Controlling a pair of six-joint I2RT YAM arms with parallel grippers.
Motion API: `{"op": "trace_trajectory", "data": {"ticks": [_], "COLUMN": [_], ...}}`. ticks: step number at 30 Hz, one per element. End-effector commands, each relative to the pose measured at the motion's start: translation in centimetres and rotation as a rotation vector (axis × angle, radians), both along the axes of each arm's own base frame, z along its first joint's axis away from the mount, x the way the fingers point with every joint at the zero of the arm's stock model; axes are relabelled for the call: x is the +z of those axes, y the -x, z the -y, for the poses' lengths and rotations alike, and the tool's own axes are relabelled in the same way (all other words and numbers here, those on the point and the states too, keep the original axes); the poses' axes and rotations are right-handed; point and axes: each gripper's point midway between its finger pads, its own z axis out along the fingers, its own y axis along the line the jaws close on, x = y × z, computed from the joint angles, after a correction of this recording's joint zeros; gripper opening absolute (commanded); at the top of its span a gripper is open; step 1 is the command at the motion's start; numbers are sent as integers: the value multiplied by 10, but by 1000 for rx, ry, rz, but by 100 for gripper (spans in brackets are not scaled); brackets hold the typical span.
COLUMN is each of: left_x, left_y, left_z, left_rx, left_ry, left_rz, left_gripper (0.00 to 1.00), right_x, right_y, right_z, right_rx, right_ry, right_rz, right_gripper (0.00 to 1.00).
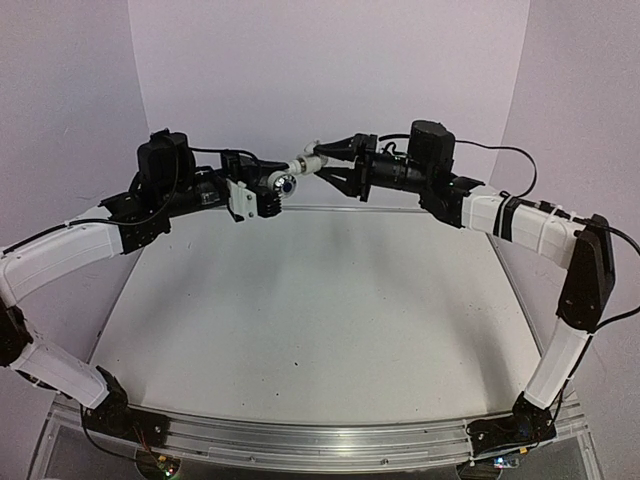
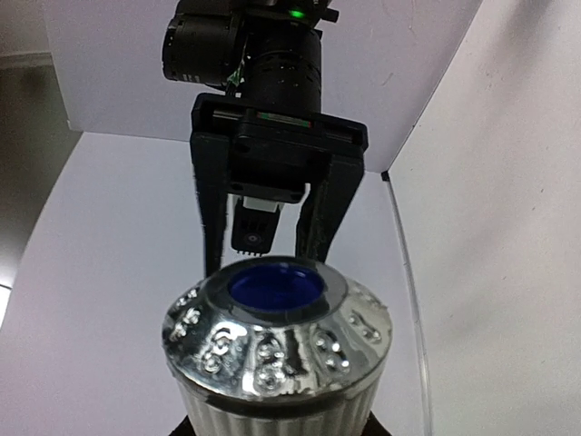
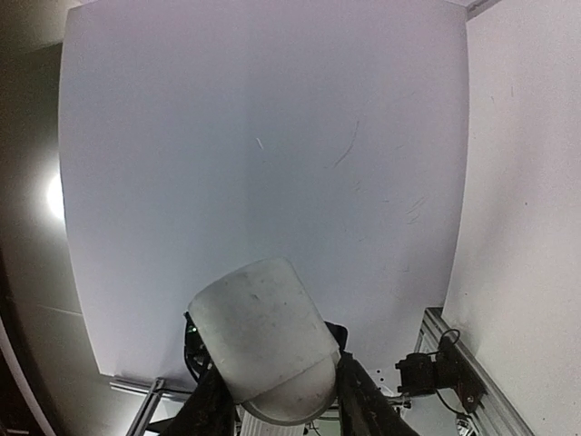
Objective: Install the water faucets
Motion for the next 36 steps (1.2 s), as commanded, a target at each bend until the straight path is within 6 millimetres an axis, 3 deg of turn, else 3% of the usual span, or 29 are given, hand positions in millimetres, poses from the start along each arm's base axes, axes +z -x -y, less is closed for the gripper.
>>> {"op": "trace_trajectory", "data": {"ticks": [1, 2, 3, 9, 12, 14, 16, 20, 26, 33, 36], "left_x": [36, 48, 57, 62, 48, 41, 23, 2, 0, -5, -4], "left_y": [10, 6, 2, -12, -15, -14, -2, 29, 56, 62, 64], "left_z": [12, 7, 1, -26, -40, -45, -44, -29, -32, -37, -35], "left_rx": [-38, -15, 8, 37, 2, -24, -97, -184, -242, -246, -261], "left_ry": [171, 270, 351, 670, 842, 881, 881, 750, 684, 702, 678], "left_rz": [-85, -177, -260, -750, -1142, -1318, -1683, -2112, -2283, -2290, -2283], "left_gripper": [0, 0, 0, 0, 0, 0, 0, 0, 0, 0, 0], "right_x": [32, 28, 23, -5, -21, -36, -50, -41, -31, -30, -35], "right_y": [36, 37, 37, 43, 55, 62, 68, 67, 80, 105, 101], "right_z": [11, 16, 22, 65, 84, 89, 93, 79, 49, 1, -9], "right_rx": [44, 33, 23, -41, -50, 7, 55, 109, 171, 257, 256], "right_ry": [-15, 2, 22, 171, 404, 494, 578, 515, 254, 119, 105], "right_rz": [90, 109, 137, 428, 897, 1039, 1335, 1497, 1486, 1407, 1339], "right_gripper": [75, 92, 98, 98, 98, 98, 98, 98, 98, 98, 96]}}
